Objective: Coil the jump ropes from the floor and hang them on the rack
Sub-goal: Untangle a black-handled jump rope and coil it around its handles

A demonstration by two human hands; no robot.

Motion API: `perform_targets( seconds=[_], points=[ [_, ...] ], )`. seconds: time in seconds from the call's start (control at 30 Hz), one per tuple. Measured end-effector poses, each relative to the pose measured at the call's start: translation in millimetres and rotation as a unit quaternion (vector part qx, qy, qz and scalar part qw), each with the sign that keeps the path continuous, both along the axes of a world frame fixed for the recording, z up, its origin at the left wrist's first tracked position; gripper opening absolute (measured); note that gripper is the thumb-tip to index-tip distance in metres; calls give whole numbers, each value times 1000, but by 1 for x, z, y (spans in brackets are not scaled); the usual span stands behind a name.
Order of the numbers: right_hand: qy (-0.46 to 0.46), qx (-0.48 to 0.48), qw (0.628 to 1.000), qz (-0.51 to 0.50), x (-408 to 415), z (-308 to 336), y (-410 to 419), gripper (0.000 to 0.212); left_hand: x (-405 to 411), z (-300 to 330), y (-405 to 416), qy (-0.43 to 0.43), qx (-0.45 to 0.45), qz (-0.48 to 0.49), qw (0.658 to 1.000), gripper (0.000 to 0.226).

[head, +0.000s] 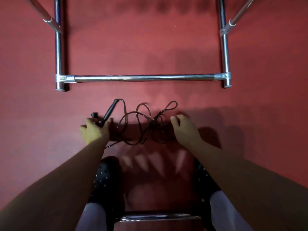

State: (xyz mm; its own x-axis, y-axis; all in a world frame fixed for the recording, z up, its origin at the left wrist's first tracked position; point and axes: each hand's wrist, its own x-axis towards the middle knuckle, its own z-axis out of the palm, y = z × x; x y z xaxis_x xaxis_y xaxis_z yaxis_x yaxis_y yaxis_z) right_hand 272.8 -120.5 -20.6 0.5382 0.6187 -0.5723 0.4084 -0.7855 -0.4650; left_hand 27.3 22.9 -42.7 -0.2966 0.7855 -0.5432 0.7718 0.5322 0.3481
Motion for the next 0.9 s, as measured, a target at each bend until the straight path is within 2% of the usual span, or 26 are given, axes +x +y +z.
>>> perform_targets(
  seconds=[0.1, 0.17, 0.3, 0.43, 0.47, 0.6, 0.67, 0.73, 0.8, 0.83, 0.9],
  points=[
    [-20, 5, 1000, -1, 1, -1, 4, 37, -1, -7, 2, -11, 14, -74, 997, 33],
    [-49, 13, 999, 11, 3, 1, 7, 35, 3, -9, 5, -2, 17, -119, 993, 27],
    [-125, 123, 984, -15, 1, 15, 16, 38, 18, 0, 6, -60, 52, -167, 983, 21],
    [-76, 193, 978, 21, -2, 54, 36, 14, 50, 45, 7, -157, 92, -250, 951, 18],
    [-70, 196, 976, 56, -1, 68, 42, 17, 59, 60, 9, -176, 104, -279, 938, 17],
    [-129, 130, 944, 276, 8, 140, 59, 67, 87, 129, 13, -224, 153, -364, 891, 15],
    [-195, 121, 928, 294, 18, 181, 61, 72, 91, 165, 15, -233, 172, -378, 879, 17],
    [-201, 150, 946, 205, 24, 223, 60, 57, 92, 201, 16, -235, 182, -394, 870, 18],
    [-97, 188, 977, 36, 23, 259, 58, 35, 94, 239, 11, -231, 198, -392, 868, 18],
    [-44, 206, 977, -24, 21, 274, 57, 28, 96, 258, 6, -233, 209, -377, 872, 18],
    [59, 219, 970, -83, 11, 308, 53, 38, 100, 297, -5, -248, 226, -344, 877, 17]
  ],
)
